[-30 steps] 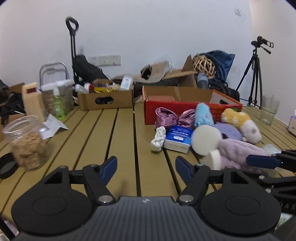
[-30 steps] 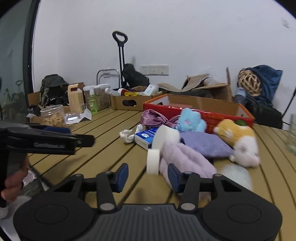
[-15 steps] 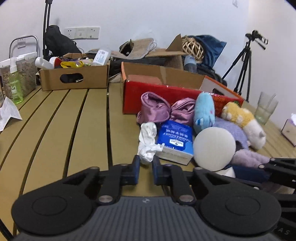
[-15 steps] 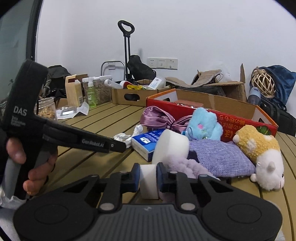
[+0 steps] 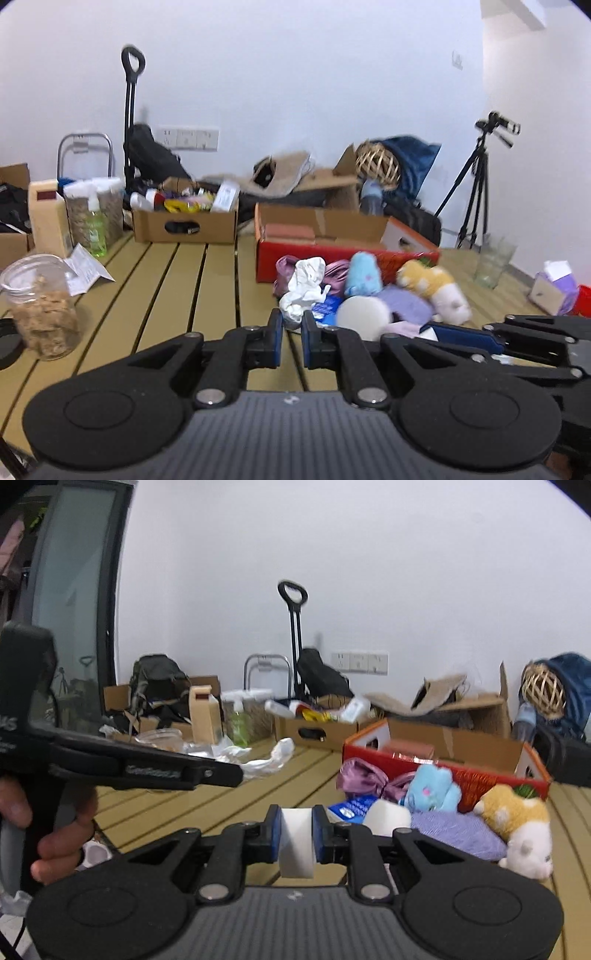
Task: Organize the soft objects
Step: 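Grasp the crumpled white tissue with the left gripper while the right grasps a white foam block, then carry both white items into the cardboard box and open both grippers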
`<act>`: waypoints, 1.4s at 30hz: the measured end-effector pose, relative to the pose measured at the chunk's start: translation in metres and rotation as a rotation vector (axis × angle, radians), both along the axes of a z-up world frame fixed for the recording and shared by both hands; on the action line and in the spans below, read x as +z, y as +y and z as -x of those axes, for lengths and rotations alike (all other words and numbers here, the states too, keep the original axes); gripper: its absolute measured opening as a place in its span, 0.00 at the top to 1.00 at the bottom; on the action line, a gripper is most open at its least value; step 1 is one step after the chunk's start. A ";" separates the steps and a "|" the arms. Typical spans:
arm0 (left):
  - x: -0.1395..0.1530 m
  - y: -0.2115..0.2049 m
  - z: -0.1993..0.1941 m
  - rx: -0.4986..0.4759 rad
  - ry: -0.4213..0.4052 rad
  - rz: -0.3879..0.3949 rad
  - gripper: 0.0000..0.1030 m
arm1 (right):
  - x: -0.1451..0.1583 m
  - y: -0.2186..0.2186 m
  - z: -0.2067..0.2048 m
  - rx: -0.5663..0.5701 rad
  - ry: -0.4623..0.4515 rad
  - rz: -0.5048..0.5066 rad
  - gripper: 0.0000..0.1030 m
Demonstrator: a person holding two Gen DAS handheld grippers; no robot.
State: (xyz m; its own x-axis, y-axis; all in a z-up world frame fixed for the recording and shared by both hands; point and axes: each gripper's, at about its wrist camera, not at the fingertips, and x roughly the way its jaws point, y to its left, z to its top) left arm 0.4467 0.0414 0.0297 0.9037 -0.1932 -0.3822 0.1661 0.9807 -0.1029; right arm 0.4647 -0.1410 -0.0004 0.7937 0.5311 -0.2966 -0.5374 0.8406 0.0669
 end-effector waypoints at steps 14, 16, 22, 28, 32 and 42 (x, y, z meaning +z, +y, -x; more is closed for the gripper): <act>0.041 -0.040 -0.017 -0.128 -0.057 0.007 0.90 | 0.037 -0.070 0.020 -0.120 -0.046 -0.011 0.84; 0.053 -0.047 -0.054 -0.171 -0.044 0.008 0.90 | 0.050 -0.085 -0.010 -0.127 -0.029 -0.014 0.84; 0.070 -0.082 -0.210 -0.235 0.081 -0.012 0.90 | 0.081 -0.123 -0.155 -0.159 0.084 -0.025 0.84; 0.029 -0.123 -0.358 -0.183 0.251 -0.076 0.90 | 0.052 -0.131 -0.340 -0.242 0.280 0.053 0.84; 0.000 -0.127 -0.421 -0.160 0.340 -0.059 0.88 | 0.015 -0.135 -0.427 -0.334 0.369 0.106 0.83; -0.005 -0.113 -0.444 -0.122 0.334 -0.051 0.33 | -0.011 -0.142 -0.465 -0.445 0.335 0.160 0.64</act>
